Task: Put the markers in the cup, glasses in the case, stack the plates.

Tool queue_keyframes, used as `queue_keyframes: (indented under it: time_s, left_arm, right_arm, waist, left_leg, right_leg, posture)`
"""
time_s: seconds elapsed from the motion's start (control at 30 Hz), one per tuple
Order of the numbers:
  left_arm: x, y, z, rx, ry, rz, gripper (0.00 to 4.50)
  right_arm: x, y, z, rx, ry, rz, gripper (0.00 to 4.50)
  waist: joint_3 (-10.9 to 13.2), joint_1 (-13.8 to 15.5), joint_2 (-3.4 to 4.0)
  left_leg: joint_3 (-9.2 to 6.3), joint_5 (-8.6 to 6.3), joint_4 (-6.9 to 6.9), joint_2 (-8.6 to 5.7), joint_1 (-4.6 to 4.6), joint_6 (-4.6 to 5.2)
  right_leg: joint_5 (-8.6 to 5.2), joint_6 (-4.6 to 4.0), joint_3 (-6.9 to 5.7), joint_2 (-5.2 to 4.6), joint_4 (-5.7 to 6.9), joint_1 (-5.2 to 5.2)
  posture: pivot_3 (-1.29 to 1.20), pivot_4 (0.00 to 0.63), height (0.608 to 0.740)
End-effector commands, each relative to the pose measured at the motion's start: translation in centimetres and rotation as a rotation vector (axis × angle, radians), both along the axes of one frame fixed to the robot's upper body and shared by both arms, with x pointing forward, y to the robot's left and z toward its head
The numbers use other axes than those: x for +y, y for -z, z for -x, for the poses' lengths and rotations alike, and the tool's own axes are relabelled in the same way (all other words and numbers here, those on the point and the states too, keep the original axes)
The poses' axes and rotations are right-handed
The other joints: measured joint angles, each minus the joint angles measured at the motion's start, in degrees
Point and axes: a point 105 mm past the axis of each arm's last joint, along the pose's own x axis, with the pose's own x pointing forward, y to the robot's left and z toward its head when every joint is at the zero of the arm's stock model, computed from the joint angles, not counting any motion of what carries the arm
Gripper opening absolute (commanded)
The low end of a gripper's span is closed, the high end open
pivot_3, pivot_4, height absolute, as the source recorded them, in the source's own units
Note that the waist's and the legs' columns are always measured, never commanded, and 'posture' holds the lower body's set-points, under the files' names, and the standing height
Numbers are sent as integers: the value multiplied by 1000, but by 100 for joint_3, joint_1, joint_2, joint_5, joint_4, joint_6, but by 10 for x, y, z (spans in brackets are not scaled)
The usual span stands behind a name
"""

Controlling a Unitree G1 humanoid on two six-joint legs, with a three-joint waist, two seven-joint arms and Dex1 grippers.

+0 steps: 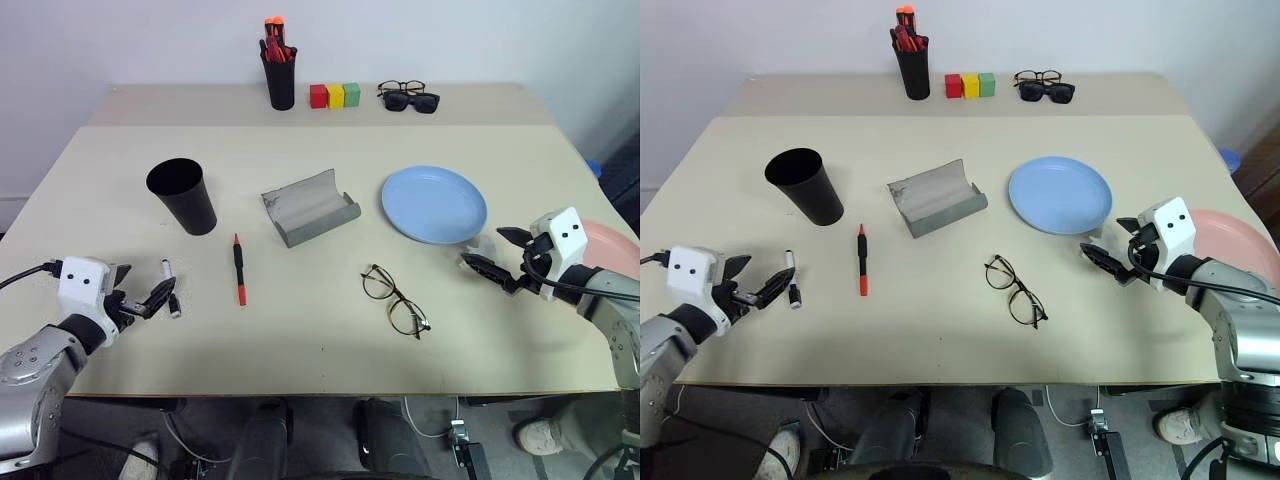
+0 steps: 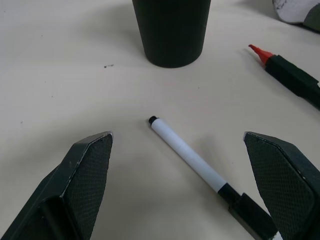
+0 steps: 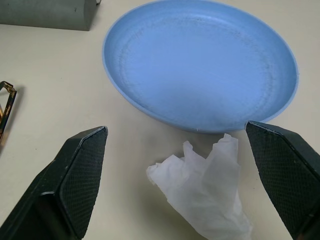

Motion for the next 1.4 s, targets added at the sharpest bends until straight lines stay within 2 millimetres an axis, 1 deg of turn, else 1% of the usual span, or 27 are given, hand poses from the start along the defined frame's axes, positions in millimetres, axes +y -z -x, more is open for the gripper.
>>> queue_keyframes:
  time_s: [0.03,0.13,0.2,0.23,0.27,0.33,0.37,0.47,0.5,0.53,0.57,0.63,0.73,0.83,0.87,0.9,0.97,1.07,1.2,1.27,1.33,1.37,1.4]
  left_arm:
    - [-1,-8,-3,-34,-1,-7,4283]
    - [-2,-10,-5,-44,0,-9,4283]
    - [-3,-13,-7,-54,1,-11,4283]
    - [-4,-14,-8,-61,-3,-12,4283]
    - [-3,-15,-9,-64,-20,-16,4283]
    - [2,-16,-12,-73,-103,-7,4283]
    - [2,-18,-13,-76,-142,8,4400]
    - [0,-15,-14,-43,-221,27,4400]
    - [0,-14,-15,-28,-247,26,4400]
    - [0,-13,-15,-18,-266,25,4400]
    - [-4,-11,-17,-8,-318,47,4400]
    - [-12,-6,-19,32,-378,63,4400]
    - [-20,6,-17,122,-439,98,4400]
    - [-33,15,-18,195,-454,153,4400]
    - [-32,19,-17,224,-477,161,4400]
    - [-30,23,-15,247,-501,170,4169]
    - [-26,27,-13,273,-537,198,3568]
    - [-21,26,-14,276,-554,195,2102]
    - [-8,20,-17,243,-597,163,107]
    - [3,4,-23,138,-616,151,35]
    - [23,-31,-30,-60,-690,137,35]
    - [33,-55,-33,-187,-726,146,35]
    - [38,-80,-37,-314,-736,154,35]
  right_arm:
    - [7,-20,-4,-73,-40,39,4500]
    - [13,-21,-6,-79,-64,44,4500]
    - [21,-24,-10,-93,-87,45,4500]
    - [29,-26,-12,-100,-109,39,4500]
    - [43,-26,-14,-106,-153,34,4500]
    - [80,-24,-19,-117,-258,35,4500]
    - [99,-23,-21,-128,-301,34,4500]
    - [143,-22,-25,-160,-389,19,4500]
    - [158,-21,-24,-166,-420,10,4500]
    - [179,-19,-23,-170,-469,-1,4500]
    - [194,-16,-20,-165,-512,-9,4500]
    - [216,-11,-11,-158,-581,-12,4500]
    - [228,-6,-4,-143,-621,-11,4500]
    - [234,-4,3,-134,-654,-12,4500]
    - [234,-2,4,-130,-659,-9,4500]
    - [234,-1,4,-127,-662,-5,4500]
    - [235,0,5,-124,-664,-4,4500]
    - [236,1,6,-123,-667,-2,4500]
    - [237,2,7,-126,-660,-4,4500]
    - [238,1,7,-130,-660,-7,4500]
    - [239,-1,6,-139,-656,-10,4500]
    - [239,-2,5,-146,-653,-12,4500]
    - [240,-4,3,-155,-648,-14,4500]
  waist:
    - [0,-2,0]
    - [0,-10,0]
    - [0,-13,0]
    - [0,-6,0]
    - [0,-11,0]
    - [0,-42,0]
    - [0,-52,-1]
    - [0,-34,-4]
    - [0,-29,-3]
    - [0,-24,-4]
    - [-1,-23,-4]
    - [-3,16,-12]
    - [-5,8,-22]
    - [-5,-5,-22]
    - [-5,-5,-22]
    - [-5,-8,-22]
    - [-6,-27,-21]
    - [-6,-37,-21]
    - [-7,-22,-20]
    - [-6,-25,-20]
    - [-4,-29,-24]
    - [-1,-18,-29]
    - [1,-4,-33]
  left_leg:
    - [0,0,0,0,0,0]
    - [0,0,0,0,1,0]
    - [0,0,0,0,1,0]
    - [0,0,0,0,1,0]
    - [-1,0,1,0,1,0]
    - [0,0,0,0,3,0]
    - [-1,0,0,1,4,0]
    - [-8,0,1,2,5,0]
    - [-11,0,1,0,4,0]
    - [-11,0,0,-2,4,0]
    - [-12,0,0,-2,3,0]
    - [-17,1,3,-6,2,-1]
    - [-24,1,6,-12,1,-2]
    - [-25,1,6,-11,3,-3]
    - [-27,1,6,-10,5,-3]
    - [-27,2,6,-10,5,-3]
    - [-27,2,5,-10,8,-3]
    - [-26,2,5,-10,9,-4]
    - [-26,2,5,-10,9,-4]
    - [-26,2,5,-10,9,-4]
    - [-26,2,4,-9,9,-5]
    - [-27,3,4,-8,8,-6]
    - [-29,5,4,-7,6,-9]
  right_leg:
    - [0,0,0,0,0,0]
    - [1,1,0,0,0,0]
    - [1,1,0,1,1,0]
    - [1,1,0,1,1,0]
    - [1,1,0,1,2,0]
    - [2,3,0,1,2,0]
    - [5,8,0,2,6,0]
    - [13,24,-2,5,19,-3]
    - [13,25,-3,4,23,-3]
    - [13,26,-3,3,25,-4]
    - [13,26,-3,4,25,-5]
    - [14,27,-5,3,27,-4]
    - [20,38,-10,0,25,3]
    - [21,39,-11,3,28,2]
    - [20,39,-11,5,32,2]
    - [20,39,-12,5,34,1]
    - [20,38,-11,6,36,2]
    - [20,38,-10,6,37,1]
    - [20,38,-10,5,36,2]
    - [20,37,-10,5,36,2]
    - [20,37,-10,6,36,0]
    - [20,36,-11,7,36,-3]
    - [20,36,-12,8,36,-4]
  posture:
    - [0,150,740]
    - [0,150,740]
    - [0,150,740]
    - [0,150,740]
    - [0,150,740]
    - [0,150,740]
    - [0,150,740]
    - [0,150,740]
    - [0,150,740]
    - [0,150,740]
    - [0,150,740]
    - [0,150,740]
    - [0,150,740]
    - [0,150,740]
    - [0,150,740]
    - [0,150,740]
    - [0,150,740]
    - [0,150,740]
    - [0,150,740]
    - [0,150,740]
    - [0,150,740]
    - [0,150,740]
    - [0,150,740]
